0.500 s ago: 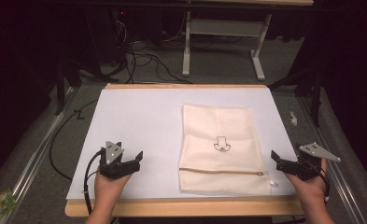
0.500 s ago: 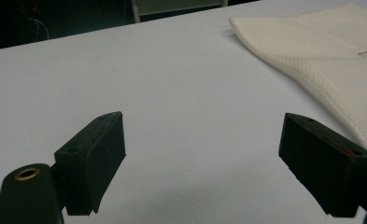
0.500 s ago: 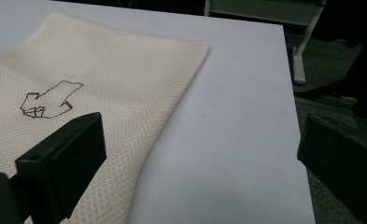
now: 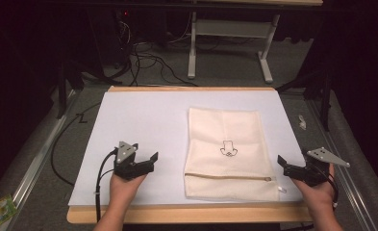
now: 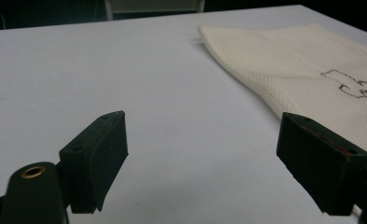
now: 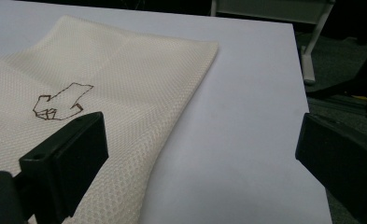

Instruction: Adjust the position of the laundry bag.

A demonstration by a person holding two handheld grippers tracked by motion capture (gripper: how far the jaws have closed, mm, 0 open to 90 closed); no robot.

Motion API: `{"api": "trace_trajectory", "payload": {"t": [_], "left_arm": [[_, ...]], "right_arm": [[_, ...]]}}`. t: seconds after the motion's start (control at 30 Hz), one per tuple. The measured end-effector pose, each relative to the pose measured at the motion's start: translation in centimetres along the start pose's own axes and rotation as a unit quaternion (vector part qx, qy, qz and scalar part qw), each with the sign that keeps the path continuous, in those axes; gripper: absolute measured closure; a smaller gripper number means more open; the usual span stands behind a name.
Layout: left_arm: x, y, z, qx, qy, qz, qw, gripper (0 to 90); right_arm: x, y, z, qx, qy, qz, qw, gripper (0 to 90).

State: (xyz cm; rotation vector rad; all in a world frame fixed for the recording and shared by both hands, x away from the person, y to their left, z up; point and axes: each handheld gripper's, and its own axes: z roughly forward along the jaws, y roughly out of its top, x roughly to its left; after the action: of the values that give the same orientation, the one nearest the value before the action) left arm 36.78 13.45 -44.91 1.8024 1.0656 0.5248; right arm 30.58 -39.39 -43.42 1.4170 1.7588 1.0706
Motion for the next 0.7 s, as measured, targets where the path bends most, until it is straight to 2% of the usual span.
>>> {"api": "trace_trajectory", "payload": {"t": [0.03, 0.07, 0.1, 0.13, 0.17, 0.2, 0.23, 0.27, 0.3, 0.33, 0.37, 0.4, 0.43, 0.47, 0.5, 0.53, 0.57, 0.6, 0.63, 0.67, 0.7], "left_arm": [[-0.6, 0.1, 0.8, 0.007, -0.013, 0.0, 0.9999, 17.4], [-0.6, 0.1, 0.8, 0.007, -0.013, 0.0, 0.9999, 18.1], [-1.9, 0.4, 2.5, 0.023, -0.045, 0.006, 0.9987, 19.9], [-2.5, 0.7, 3.5, 0.036, -0.062, 0.013, 0.9973, 23.4], [-2.5, 0.7, 3.5, 0.036, -0.062, 0.013, 0.9973, 29.5], [-3.2, 1.0, 4.5, 0.046, -0.074, 0.024, 0.9959, 29.5], [-4.4, 1.6, 6.5, 0.05, -0.079, 0.036, 0.995, 36.6], [-4.4, 1.6, 6.5, 0.05, -0.079, 0.036, 0.995, 38.1], [-4.9, 2.0, 7.9, 0.056, -0.08, 0.042, 0.9943, 38.1], [-5.6, 2.4, 9.8, 0.067, -0.081, 0.039, 0.9937, 40.7], [-5.6, 2.4, 9.8, 0.067, -0.081, 0.039, 0.9937, 41.1], [-6.0, 2.6, 10.8, 0.076, -0.08, 0.033, 0.9933, 41.1], [-6.4, 2.8, 11.7, 0.085, -0.074, 0.03, 0.9931, 44.8], [-6.8, 2.8, 12.4, 0.088, -0.046, 0.039, 0.9943, 45.6], [-7.2, 2.7, 13.5, 0.101, -0.034, 0.034, 0.9937, 48.4], [-7.2, 2.7, 13.5, 0.101, -0.034, 0.034, 0.9937, 56.4], [-7.5, 2.7, 13.7, 0.113, -0.024, 0.048, 0.9922, 64.3], [-7.5, 2.7, 13.7, 0.113, -0.024, 0.048, 0.9922, 76.7], [-7.7, 2.7, 13.6, 0.112, -0.024, 0.055, 0.9919, 76.7], [-7.8, 2.7, 13.5, 0.114, -0.018, 0.064, 0.9913, 85.4], [-7.8, 2.6, 13.3, 0.115, -0.012, 0.069, 0.9909, 87.7]], "right_arm": [[0.0, 0.0, 0.0, 0.0, 0.0, -0.001, 1.0, 3.6], [0.1, 0.0, 0.1, 0.001, 0.001, -0.004, 1.0, 3.9], [0.2, 0.0, 0.2, 0.003, 0.002, -0.002, 1.0, 4.4], [0.2, -0.1, 0.3, 0.003, 0.005, -0.006, 1.0, 4.7], [0.3, -0.1, 0.4, 0.005, 0.006, -0.004, 1.0, 4.9], [0.3, -0.1, 0.4, 0.005, 0.006, -0.004, 1.0, 4.9], [0.4, -0.1, 0.5, 0.009, 0.008, -0.005, 0.9999, 5.3], [0.4, -0.1, 0.5, 0.009, 0.008, -0.005, 0.9999, 5.3], [0.5, -0.2, 0.6, 0.01, 0.009, -0.008, 0.9999, 5.5], [0.6, -0.3, 0.6, 0.014, 0.012, -0.009, 0.9998, 6.2], [0.6, -0.3, 0.6, 0.014, 0.012, -0.009, 0.9998, 6.2], [0.6, -0.3, 0.6, 0.015, 0.011, -0.009, 0.9998, 6.3], [0.6, -0.3, 0.5, 0.013, 0.012, -0.01, 0.9998, 6.8], [0.5, -0.3, 0.4, 0.011, 0.012, -0.009, 0.9998, 7.1], [0.5, -0.3, 0.3, 0.01, 0.014, -0.008, 0.9998, 7.6], [0.5, -0.3, 0.3, 0.01, 0.014, -0.008, 0.9998, 7.6], [0.3, -0.4, 0.2, 0.009, 0.014, -0.007, 0.9998, 8.1], [0.3, -0.4, 0.2, 0.009, 0.014, -0.007, 0.9998, 8.1], [0.2, -0.4, 0.2, 0.011, 0.015, -0.007, 0.9998, 8.4], [0.2, -0.4, 0.1, 0.01, 0.016, -0.005, 0.9998, 8.8], [0.1, -0.4, 0.1, 0.009, 0.018, -0.004, 0.9998, 9.6]]}}
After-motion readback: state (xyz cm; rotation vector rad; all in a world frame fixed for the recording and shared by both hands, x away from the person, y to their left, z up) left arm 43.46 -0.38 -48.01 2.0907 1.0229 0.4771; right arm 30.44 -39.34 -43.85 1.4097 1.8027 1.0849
